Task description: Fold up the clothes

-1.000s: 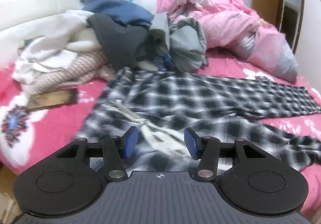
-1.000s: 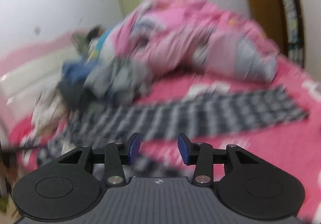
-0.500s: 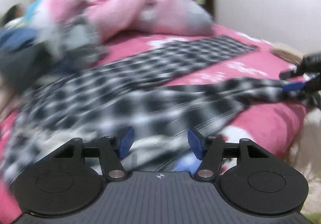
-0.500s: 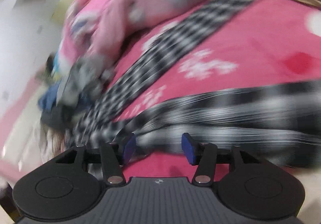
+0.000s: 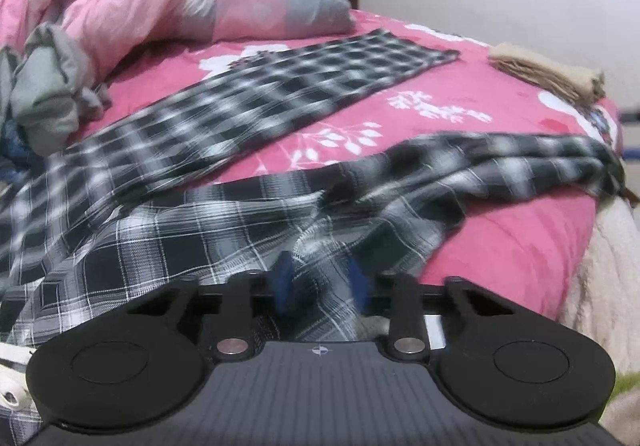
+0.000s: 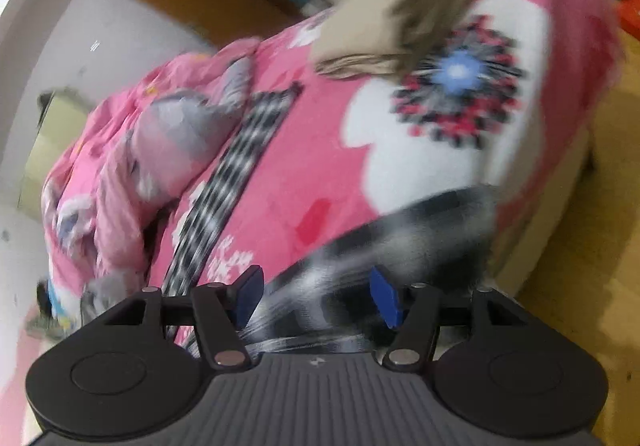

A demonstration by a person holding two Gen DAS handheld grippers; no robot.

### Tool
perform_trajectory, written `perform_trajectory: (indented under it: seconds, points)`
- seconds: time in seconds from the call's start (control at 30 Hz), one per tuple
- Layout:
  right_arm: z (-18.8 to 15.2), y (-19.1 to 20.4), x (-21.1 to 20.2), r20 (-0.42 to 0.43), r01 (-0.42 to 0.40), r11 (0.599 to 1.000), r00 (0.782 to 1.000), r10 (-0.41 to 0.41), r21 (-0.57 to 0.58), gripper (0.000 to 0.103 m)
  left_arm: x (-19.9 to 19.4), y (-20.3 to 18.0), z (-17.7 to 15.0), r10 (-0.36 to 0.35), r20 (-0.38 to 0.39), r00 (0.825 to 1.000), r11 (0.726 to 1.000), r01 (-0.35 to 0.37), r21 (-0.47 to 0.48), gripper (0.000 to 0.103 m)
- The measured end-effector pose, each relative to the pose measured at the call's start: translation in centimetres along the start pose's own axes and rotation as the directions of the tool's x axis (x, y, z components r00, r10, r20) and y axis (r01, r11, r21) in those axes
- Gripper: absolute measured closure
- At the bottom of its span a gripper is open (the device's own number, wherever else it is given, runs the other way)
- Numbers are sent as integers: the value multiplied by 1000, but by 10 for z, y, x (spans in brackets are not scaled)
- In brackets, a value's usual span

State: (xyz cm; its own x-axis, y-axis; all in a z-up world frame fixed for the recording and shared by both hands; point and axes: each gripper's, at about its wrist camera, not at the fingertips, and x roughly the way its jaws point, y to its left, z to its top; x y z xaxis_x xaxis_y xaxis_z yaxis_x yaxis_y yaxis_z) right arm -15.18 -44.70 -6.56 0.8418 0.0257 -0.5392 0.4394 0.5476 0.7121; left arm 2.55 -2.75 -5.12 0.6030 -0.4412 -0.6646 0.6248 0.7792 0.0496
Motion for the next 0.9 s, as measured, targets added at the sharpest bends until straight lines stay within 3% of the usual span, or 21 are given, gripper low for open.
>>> perform_trajectory:
  seconds: [0.07,0.13,0.27,0.37,0.5,0.6,0.7,0.77,0.83,0.9]
  points:
    - [1,27,17,-43,-38,991,999,33,-131,41,-4,-3,-3,-11,2,1000,1000,11,27,95]
    - [-2,59,38,-99,-70,957,994,44,-283,41,-8,-6,-7,-26,4,1000,998,26,53,96]
    - [-21,121,77,-173,-135,833,984,48,-537,41,-16,-12,-14,-56,6,998,993,55,104,97]
    - [-33,155,103,-206,-178,746,977,56,-642,43,-22,-16,-19,-79,6,997,987,77,142,97]
    - [-51,182,122,-259,-236,685,963,71,-689,45,-26,-15,-24,-96,-2,995,983,95,155,97]
    - [-60,182,123,-305,-282,691,948,92,-666,46,-29,-10,-27,-91,-3,996,988,91,126,97]
    - [-58,155,108,-317,-270,782,943,98,-562,45,-36,-2,-27,-70,4,998,995,70,76,94]
    - [-60,134,96,-350,-295,841,927,137,-453,45,-47,7,-30,-81,23,996,997,81,4,91]
    - [-62,114,83,-380,-320,885,907,182,-340,45,-58,18,-35,-95,38,995,992,98,-80,78]
    - [-71,105,79,-410,-337,903,888,210,-268,45,-67,29,-46,-80,8,997,982,80,-169,76]
